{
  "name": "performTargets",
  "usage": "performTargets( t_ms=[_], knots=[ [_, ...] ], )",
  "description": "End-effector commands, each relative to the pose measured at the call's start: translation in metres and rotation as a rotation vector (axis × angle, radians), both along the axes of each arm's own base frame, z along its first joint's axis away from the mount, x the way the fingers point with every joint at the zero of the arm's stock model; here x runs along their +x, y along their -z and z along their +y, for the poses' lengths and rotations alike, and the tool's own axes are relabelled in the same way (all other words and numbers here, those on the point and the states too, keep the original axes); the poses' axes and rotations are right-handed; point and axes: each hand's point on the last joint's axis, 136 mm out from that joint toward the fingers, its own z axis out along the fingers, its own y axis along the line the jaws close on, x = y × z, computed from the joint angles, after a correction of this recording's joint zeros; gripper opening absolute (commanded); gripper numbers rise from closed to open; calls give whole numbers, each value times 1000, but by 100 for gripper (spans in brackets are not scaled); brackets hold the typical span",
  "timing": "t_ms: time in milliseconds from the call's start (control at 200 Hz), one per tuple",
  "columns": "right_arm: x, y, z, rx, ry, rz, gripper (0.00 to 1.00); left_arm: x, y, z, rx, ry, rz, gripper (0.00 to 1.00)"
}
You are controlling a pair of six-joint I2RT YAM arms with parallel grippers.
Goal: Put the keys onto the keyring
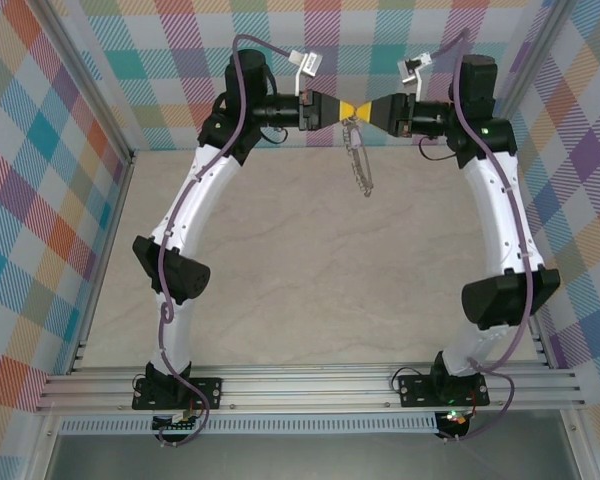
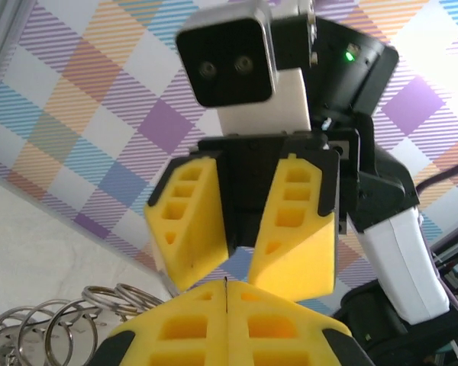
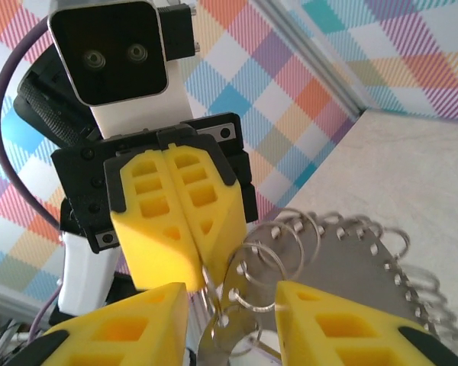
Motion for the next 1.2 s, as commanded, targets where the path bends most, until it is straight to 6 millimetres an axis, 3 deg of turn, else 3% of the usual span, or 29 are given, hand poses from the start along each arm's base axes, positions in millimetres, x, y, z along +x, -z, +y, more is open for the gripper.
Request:
performTargets(
  t_ms=[0, 160, 385, 605, 1195],
  knots=[
    [-6, -34, -17, 24, 136, -142, 39, -16, -46, 5, -94, -7, -106, 0],
    [-4, -16, -37, 9, 300, -167, 51, -15, -62, 9, -143, -23, -117, 0],
    [-14, 3, -27, 24, 253, -144, 56, -14, -79, 10, -221, -20, -105, 0],
    [-26, -4, -11, 28, 198, -202, 59, -12, -85, 9, -263, -4, -79, 0],
    [-27, -31, 9, 50, 141, -275, 61, -13, -86, 6, -283, 12, -60, 0]
  ],
)
